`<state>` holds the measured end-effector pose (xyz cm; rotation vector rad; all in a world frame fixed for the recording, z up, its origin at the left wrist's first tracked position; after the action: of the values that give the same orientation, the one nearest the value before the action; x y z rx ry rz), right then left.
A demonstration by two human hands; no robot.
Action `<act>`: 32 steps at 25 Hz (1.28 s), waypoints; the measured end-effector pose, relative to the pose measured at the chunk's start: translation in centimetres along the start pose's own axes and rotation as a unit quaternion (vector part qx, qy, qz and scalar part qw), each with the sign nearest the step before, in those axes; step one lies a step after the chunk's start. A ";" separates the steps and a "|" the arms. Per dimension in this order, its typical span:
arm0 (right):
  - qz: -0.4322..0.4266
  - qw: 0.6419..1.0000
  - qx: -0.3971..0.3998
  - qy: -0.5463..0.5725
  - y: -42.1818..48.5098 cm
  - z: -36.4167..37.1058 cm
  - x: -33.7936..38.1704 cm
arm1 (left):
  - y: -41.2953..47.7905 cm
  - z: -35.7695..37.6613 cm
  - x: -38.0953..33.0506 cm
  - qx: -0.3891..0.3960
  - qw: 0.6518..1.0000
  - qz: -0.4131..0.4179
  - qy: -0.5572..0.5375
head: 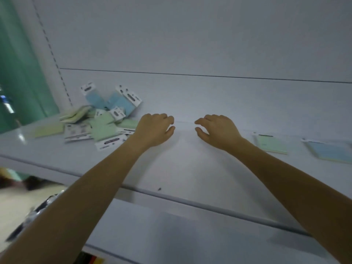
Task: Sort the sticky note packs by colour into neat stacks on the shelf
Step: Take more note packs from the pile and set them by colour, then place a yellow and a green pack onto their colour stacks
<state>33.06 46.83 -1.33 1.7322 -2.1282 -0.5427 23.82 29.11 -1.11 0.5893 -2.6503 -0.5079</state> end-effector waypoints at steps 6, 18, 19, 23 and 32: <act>-0.015 0.998 0.041 0.054 4.4 4.8 14.7 | -9.9 0.9 12.9 0.008 0.997 -0.073 0.000; 0.098 0.963 0.251 0.003 9.7 8.9 19.4 | -16.8 5.0 30.1 0.057 0.948 -0.292 -0.112; 0.112 0.960 0.257 0.014 9.9 8.6 19.3 | -16.8 5.6 30.9 0.072 0.940 -0.304 -0.138; 0.124 0.950 0.280 0.056 11.0 8.3 19.6 | -16.5 7.9 33.0 0.116 0.918 -0.319 -0.205; 0.142 0.907 0.381 0.109 12.9 8.2 18.3 | -14.2 8.7 36.3 0.066 0.830 -0.419 -0.361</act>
<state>14.45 31.93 -1.66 1.6428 -2.5277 0.6251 -5.84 2.54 -4.44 1.9830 -2.9769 -0.9303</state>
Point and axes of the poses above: each hand's wrist, its own y-axis towards the middle knuckle, its own z-axis out of the palm, x = y × z, the point moved 1 cm from there along y, towards the middle knuckle, and after that the axes turned 14 degrees about z, right-handed, at the moved point
